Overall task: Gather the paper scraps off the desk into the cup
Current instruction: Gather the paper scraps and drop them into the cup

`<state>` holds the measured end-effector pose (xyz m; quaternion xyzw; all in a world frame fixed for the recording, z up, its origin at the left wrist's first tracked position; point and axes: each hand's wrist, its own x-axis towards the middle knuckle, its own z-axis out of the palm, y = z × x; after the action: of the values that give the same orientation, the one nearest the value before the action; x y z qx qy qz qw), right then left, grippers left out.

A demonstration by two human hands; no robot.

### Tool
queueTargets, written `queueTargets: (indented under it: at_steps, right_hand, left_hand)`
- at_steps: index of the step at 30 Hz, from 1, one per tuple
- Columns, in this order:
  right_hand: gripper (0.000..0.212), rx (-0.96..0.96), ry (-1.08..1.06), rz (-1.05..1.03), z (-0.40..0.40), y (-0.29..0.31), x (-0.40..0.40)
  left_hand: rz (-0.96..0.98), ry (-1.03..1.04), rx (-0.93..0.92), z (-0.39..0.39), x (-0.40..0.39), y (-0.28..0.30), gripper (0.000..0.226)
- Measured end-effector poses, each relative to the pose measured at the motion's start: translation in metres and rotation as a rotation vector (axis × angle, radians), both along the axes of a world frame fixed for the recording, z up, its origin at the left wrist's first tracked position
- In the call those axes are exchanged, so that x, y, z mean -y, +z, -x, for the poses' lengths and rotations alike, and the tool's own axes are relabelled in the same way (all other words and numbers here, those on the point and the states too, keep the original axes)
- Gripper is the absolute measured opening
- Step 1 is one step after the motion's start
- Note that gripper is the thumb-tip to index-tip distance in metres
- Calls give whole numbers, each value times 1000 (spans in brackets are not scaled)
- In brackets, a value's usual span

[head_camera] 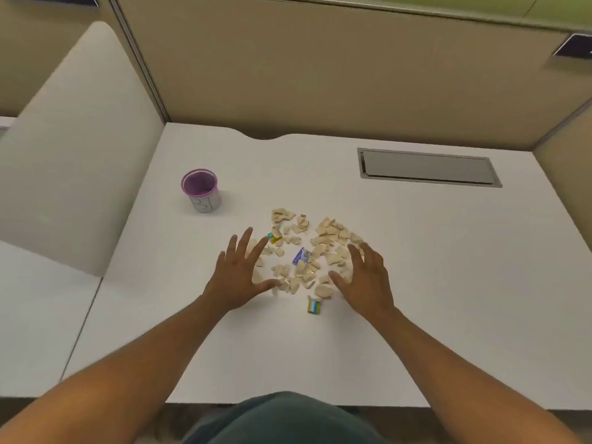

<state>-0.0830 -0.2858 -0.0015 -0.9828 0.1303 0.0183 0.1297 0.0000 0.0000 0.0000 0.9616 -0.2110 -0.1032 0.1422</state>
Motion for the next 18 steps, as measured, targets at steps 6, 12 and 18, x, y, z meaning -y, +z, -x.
queueTargets:
  at_steps: [6, 12, 18]
  right_hand:
    - [99, -402, -241, -354, -2, -39, 31]
    - [84, -331, -257, -527, -18, -56, 7]
    - [84, -292, -176, -666, -37, -61, -26]
  left_hand:
    - [-23, 307, -192, 26, 1, -34, 121]
    - [31, 326, -302, 8, 6, -49, 127]
    - [109, 201, -321, -3, 29, -61, 117]
